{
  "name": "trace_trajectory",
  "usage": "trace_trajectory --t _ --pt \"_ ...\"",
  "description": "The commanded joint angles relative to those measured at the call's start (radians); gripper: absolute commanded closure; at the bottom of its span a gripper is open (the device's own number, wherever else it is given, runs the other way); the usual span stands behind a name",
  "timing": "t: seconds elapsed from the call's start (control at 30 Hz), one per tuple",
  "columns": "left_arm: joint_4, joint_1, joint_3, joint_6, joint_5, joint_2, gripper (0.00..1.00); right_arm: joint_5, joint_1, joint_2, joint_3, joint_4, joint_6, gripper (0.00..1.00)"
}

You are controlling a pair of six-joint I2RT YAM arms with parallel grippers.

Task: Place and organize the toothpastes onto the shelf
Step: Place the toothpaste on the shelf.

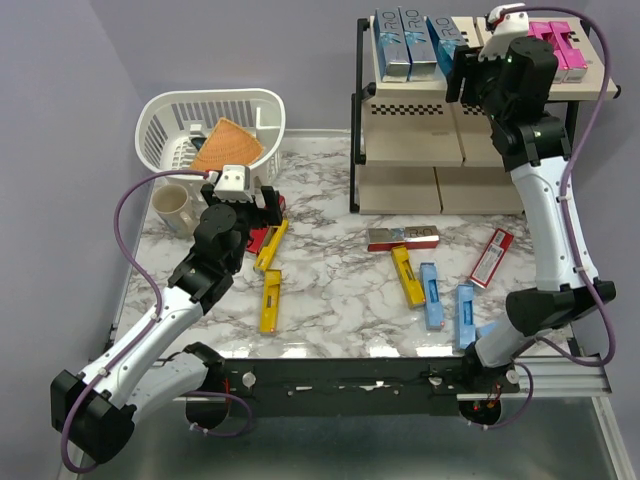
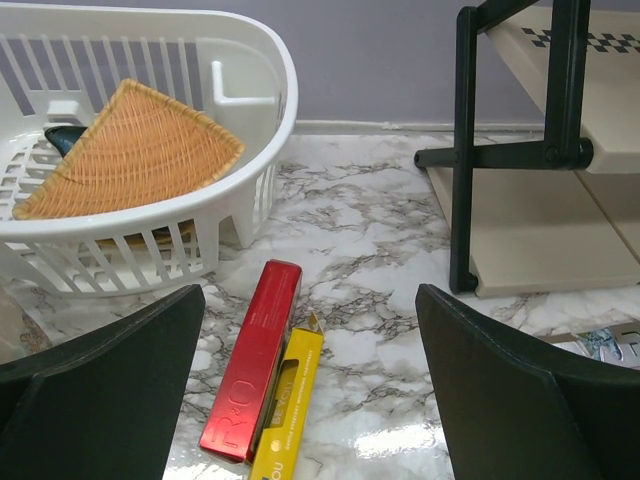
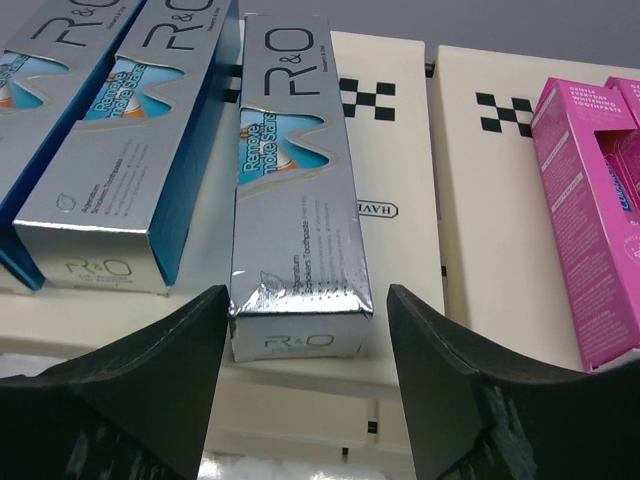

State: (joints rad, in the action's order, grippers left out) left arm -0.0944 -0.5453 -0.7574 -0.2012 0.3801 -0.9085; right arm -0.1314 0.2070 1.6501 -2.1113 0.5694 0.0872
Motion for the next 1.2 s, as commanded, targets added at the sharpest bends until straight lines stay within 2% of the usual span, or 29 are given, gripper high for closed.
trace_trajectory --t 0.0,0.13,0.5,0.53,0.73,1.17 --pt "-0.01 -0.004 -0.028 0.011 -0.023 0.016 0.01 0.042 -0.008 -0.099 0.099 -0.111 -0.024 0.28" --pt "-0.01 -0.004 -0.03 0.009 -0.026 0.014 0.01 0.053 -0.008 -0.096 0.114 -0.143 -0.02 0.35" --pt "-0.01 -0.004 -0.031 0.008 -0.027 0.011 0.01 0.055 -0.008 -0.039 0.091 -0.146 -0.018 0.41" --pt "-0.01 -0.004 -0.03 0.009 -0.027 0.013 0.01 0.056 -0.009 -0.041 0.094 -0.151 -0.017 0.46" --pt "-0.01 -0.004 -0.03 0.006 -0.029 0.013 0.01 0.092 -0.008 -0.039 0.088 -0.172 -0.024 0.54" --pt "-0.008 -0.004 -0.031 0.009 -0.029 0.007 0.01 0.118 -0.008 -0.003 0.068 -0.2 -0.122 0.55"
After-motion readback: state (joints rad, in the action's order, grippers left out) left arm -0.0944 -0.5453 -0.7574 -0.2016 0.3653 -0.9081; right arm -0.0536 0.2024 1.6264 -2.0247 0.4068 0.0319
